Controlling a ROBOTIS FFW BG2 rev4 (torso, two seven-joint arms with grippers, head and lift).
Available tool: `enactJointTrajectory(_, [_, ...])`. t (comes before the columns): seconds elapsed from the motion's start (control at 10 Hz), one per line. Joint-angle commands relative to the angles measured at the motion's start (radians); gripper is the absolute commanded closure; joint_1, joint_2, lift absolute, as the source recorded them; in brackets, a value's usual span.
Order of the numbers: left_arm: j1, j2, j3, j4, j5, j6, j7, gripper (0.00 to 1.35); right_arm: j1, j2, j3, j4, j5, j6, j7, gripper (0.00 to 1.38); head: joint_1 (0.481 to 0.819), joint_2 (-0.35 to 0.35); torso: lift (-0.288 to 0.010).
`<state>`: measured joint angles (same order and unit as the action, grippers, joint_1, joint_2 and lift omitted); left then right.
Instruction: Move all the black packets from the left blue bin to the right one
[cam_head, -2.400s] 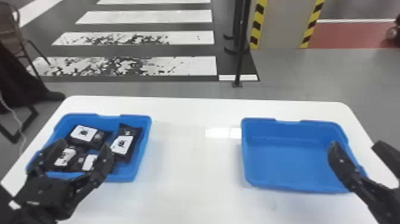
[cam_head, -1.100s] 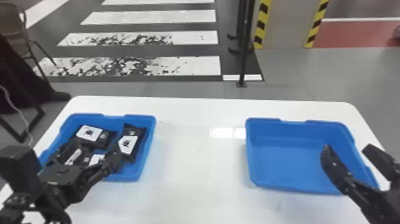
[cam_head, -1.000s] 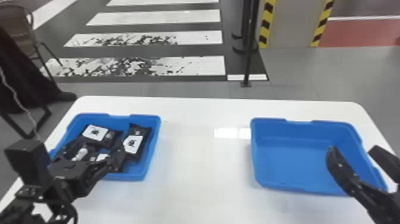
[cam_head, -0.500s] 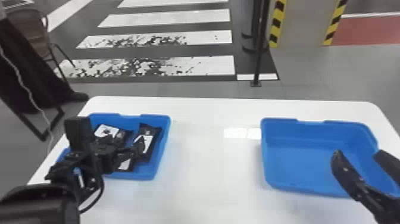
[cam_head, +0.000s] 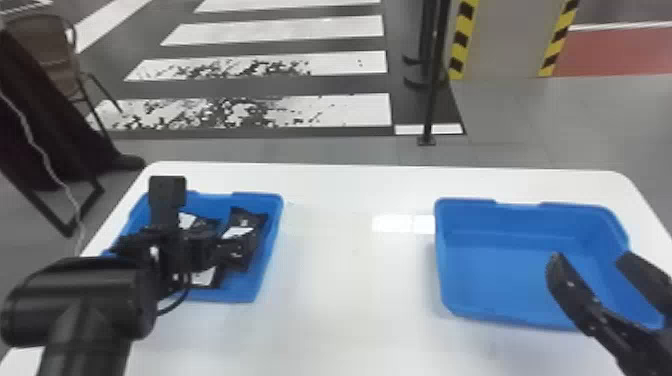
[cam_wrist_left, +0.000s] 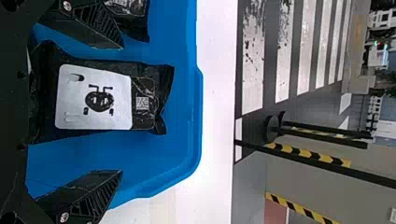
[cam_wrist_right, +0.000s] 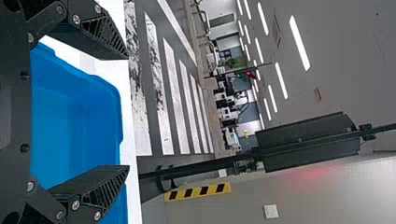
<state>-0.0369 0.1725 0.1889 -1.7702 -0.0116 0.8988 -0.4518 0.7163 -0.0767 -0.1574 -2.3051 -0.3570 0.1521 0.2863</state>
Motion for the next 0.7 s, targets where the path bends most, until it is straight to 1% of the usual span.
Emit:
enactJointTrajectory(0.0, [-0.044, 0.005, -0.009, 0.026, -0.024, 0.066, -0.002, 0.09, -0.002, 0.000, 0.002, 0.004, 0.000, 0.000, 0.001, 0.20, 0.695, 0.102, -0.150])
enactJointTrajectory(0.1, [-0.052, 0.005, -0.011, 0.039, -0.026, 0.076, -0.004, 0.09, -0.002, 0.000, 0.002, 0.004, 0.000, 0.002, 0.001, 0.20, 0.695, 0.104, -0.150])
enactJointTrajectory(0.2, [-0.074, 0.008, -0.009, 0.093, -0.026, 0.049, -0.015, 0.10, -0.002, 0.000, 0.002, 0.004, 0.000, 0.002, 0.001, 0.20, 0.695, 0.108, -0.150])
enactJointTrajectory(0.3, [-0.103, 0.015, -0.023, 0.130, -0.034, 0.044, -0.035, 0.11, -0.002, 0.000, 0.002, 0.004, -0.002, 0.002, 0.001, 0.20, 0.695, 0.108, -0.150])
enactJointTrajectory(0.4, [-0.123, 0.024, -0.051, 0.149, -0.034, 0.076, -0.044, 0.13, -0.005, 0.000, 0.004, 0.007, 0.000, 0.002, 0.002, 0.20, 0.695, 0.107, -0.150])
enactJointTrajectory(0.5, [-0.145, 0.025, -0.057, 0.196, -0.044, 0.073, -0.073, 0.22, -0.005, 0.000, 0.004, 0.007, 0.000, 0.002, 0.001, 0.20, 0.695, 0.101, -0.150])
enactJointTrajectory(0.6, [-0.157, 0.025, -0.065, 0.230, -0.050, 0.071, -0.099, 0.41, -0.007, 0.000, 0.004, 0.009, 0.000, 0.002, 0.002, 0.20, 0.695, 0.093, -0.150])
